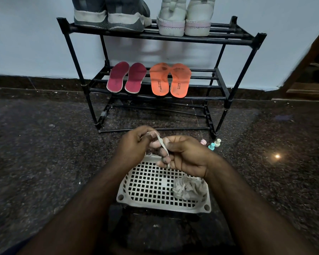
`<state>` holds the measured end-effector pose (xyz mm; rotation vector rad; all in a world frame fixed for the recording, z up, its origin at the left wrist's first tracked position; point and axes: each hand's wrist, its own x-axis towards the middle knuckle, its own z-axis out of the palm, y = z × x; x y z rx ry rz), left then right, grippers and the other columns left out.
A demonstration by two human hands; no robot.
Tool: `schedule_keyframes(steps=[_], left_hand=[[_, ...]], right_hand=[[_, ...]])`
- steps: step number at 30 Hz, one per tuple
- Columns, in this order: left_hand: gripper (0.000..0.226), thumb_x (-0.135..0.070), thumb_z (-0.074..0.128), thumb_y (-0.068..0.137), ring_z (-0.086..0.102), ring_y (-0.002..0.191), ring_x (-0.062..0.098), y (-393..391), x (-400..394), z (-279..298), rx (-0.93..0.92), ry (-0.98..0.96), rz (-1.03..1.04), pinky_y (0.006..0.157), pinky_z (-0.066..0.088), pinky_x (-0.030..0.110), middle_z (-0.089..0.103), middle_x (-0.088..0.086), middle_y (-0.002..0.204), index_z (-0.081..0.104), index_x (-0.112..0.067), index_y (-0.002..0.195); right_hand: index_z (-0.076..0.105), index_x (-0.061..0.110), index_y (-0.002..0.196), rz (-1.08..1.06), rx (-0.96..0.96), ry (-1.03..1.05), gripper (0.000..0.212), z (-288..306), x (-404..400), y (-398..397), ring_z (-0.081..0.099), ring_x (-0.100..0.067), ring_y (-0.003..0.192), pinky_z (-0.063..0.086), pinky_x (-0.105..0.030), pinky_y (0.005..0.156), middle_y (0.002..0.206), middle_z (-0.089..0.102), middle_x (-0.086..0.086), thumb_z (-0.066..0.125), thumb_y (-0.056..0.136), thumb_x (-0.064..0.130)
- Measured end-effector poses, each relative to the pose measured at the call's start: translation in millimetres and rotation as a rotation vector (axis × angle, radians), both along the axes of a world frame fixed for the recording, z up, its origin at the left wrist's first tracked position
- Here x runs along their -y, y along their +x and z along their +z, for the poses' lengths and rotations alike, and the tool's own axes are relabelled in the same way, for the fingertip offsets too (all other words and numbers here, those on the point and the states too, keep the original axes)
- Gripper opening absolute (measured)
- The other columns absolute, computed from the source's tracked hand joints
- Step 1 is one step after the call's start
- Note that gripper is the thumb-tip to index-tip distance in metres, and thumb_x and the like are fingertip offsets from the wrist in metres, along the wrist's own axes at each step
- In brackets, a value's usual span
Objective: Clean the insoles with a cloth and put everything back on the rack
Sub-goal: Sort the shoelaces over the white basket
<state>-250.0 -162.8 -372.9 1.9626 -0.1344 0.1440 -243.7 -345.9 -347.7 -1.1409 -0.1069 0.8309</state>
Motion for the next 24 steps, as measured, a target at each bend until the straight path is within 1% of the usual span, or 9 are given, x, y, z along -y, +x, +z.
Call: schedule_keyframes(steps=[4,7,9,11,13,16,18,19,24], left_hand=[[0.024,-0.031,0.047,0.104,0.07,0.084,0.009,-4,6,-5,-0.11,0.03,-0.094,0.082,0.058,0.043,0.073,-0.009,0.088,0.071,-0.031,0.098],[0.028,-0.028,0.045,0.105,0.055,0.054,0.0,-10,16,-9,-0.221,0.166,-0.209,0.059,0.048,0.03,0.067,-0.011,0.067,0.066,-0.028,0.086],[0.026,-0.034,0.046,0.105,0.052,0.052,0.004,-12,21,-12,-0.252,0.242,-0.295,0.056,0.043,0.028,0.065,-0.008,0.065,0.068,-0.03,0.092],[0.023,-0.037,0.049,0.103,0.054,0.057,0.009,-13,23,-13,-0.26,0.267,-0.341,0.057,0.044,0.03,0.065,-0.006,0.067,0.071,-0.033,0.097],[0.02,-0.039,0.052,0.102,0.055,0.058,0.006,-14,22,-8,-0.236,0.288,-0.332,0.058,0.043,0.028,0.065,-0.007,0.069,0.071,-0.034,0.095],[0.016,-0.035,0.058,0.099,0.059,0.065,0.001,-13,18,2,-0.132,0.287,-0.247,0.062,0.044,0.025,0.068,-0.01,0.076,0.069,-0.036,0.088],[0.012,-0.033,0.061,0.097,0.063,0.074,-0.003,-12,13,6,-0.083,0.264,-0.193,0.066,0.047,0.025,0.07,-0.017,0.083,0.072,-0.034,0.092],[0.011,-0.032,0.062,0.096,0.064,0.077,-0.005,-11,10,7,-0.057,0.259,-0.167,0.068,0.05,0.026,0.071,-0.019,0.084,0.072,-0.033,0.092],[0.012,-0.027,0.064,0.094,0.068,0.072,0.001,-6,1,5,-0.013,0.158,-0.035,0.069,0.056,0.032,0.072,-0.015,0.078,0.07,-0.032,0.085]], right_hand=[[0.063,-0.001,0.11,-0.06,-0.021,0.232,0.023,8,-3,-3,0.062,-0.018,0.069,0.056,-0.043,0.087,0.082,0.062,-0.012,0.043,0.098,0.003],[0.063,0.002,0.104,-0.285,0.0,0.374,0.021,11,-5,-1,0.07,-0.029,0.091,0.053,-0.046,0.096,0.098,0.07,-0.017,0.043,0.098,0.004],[0.06,0.004,0.103,-0.47,0.125,0.331,0.021,12,-8,3,0.069,-0.029,0.103,0.052,-0.042,0.098,0.104,0.071,-0.015,0.039,0.102,0.005],[0.06,0.008,0.102,-0.609,0.372,0.093,0.021,7,-8,6,0.067,-0.023,0.107,0.054,-0.033,0.094,0.106,0.072,-0.01,0.04,0.103,0.007],[0.063,0.014,0.102,-0.661,0.685,-0.349,0.019,-6,-4,8,0.068,-0.012,0.102,0.055,-0.024,0.083,0.104,0.072,-0.001,0.044,0.103,0.011],[0.063,0.021,0.096,-0.403,0.949,-0.963,0.016,-27,3,11,0.066,-0.012,0.086,0.052,-0.032,0.072,0.092,0.069,0.008,0.048,0.101,0.021],[0.058,0.02,0.088,-0.197,0.873,-1.073,0.016,-30,3,11,0.064,-0.016,0.08,0.05,-0.034,0.069,0.085,0.067,0.005,0.047,0.1,0.023],[0.058,0.017,0.087,-0.145,0.774,-1.001,0.019,-30,2,10,0.065,-0.018,0.076,0.052,-0.036,0.07,0.082,0.067,0.002,0.046,0.101,0.022],[0.066,0.003,0.099,0.012,0.135,-0.282,0.029,-14,6,4,0.053,-0.017,0.055,0.052,-0.046,0.085,0.067,0.056,-0.007,0.042,0.104,0.018]])
